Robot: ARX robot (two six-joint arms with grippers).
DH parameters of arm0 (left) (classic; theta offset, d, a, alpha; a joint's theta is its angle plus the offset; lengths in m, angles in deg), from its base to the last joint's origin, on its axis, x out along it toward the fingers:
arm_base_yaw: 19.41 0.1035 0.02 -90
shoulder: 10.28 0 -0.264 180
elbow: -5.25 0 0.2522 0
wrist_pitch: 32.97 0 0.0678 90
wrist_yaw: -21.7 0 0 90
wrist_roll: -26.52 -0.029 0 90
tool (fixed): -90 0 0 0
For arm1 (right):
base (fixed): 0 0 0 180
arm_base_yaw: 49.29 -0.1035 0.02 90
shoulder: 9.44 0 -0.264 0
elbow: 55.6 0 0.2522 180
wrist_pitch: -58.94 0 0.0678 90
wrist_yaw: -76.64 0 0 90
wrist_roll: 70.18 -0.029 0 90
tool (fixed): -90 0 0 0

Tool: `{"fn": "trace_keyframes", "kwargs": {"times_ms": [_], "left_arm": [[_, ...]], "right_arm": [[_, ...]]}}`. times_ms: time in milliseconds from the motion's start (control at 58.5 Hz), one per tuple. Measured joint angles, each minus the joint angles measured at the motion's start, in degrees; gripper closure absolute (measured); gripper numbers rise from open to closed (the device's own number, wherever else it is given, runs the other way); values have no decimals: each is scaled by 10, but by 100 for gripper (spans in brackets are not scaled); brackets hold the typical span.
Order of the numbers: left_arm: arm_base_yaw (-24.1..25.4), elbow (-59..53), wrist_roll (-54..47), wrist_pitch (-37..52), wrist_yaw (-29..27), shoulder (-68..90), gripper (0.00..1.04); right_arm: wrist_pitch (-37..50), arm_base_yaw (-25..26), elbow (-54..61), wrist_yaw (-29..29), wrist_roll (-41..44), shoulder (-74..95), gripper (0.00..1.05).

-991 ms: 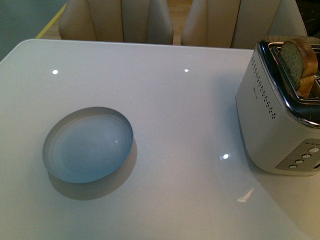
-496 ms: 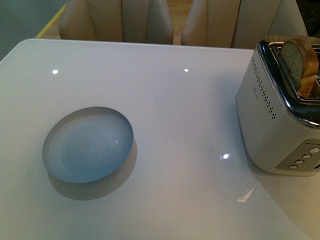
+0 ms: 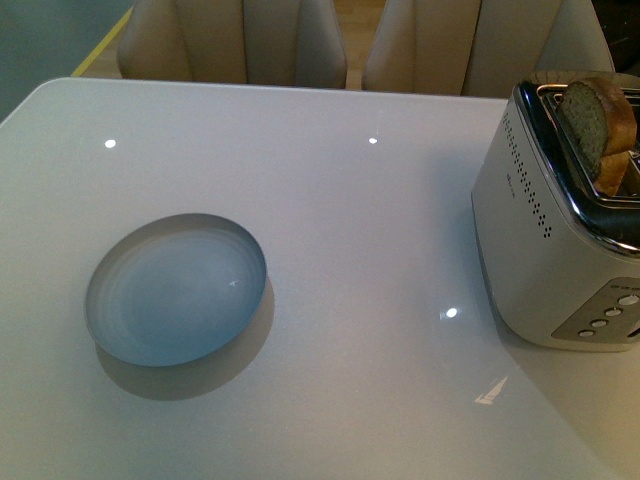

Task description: Left arm holds plate, right arm toasts bread

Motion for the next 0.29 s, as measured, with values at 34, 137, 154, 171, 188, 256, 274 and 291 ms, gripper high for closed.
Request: {"fn": "trace_keyframes", "kwargs": {"times_ms": [34,137,154,171,188,256,274,291], "left_arm": [[0,0,-1,0,0,0,6],[0,0,-1,0,0,0,7],[0,0,-1,0,0,0,7],[0,0,-1,0,0,0,7],[0,0,-1,0,0,0,7],[0,0,-1,0,0,0,7],[0,0,-1,0,0,0,7],[0,0,-1,0,0,0,7]], "right_arm": [[0,0,0,0,0,0,9],[0,0,0,0,0,0,9],[0,0,0,0,0,0,9],[0,0,0,0,0,0,9],[0,0,0,0,0,0,9],[0,0,0,0,0,0,9],[0,0,0,0,0,0,9],[0,0,0,0,0,0,9]]}}
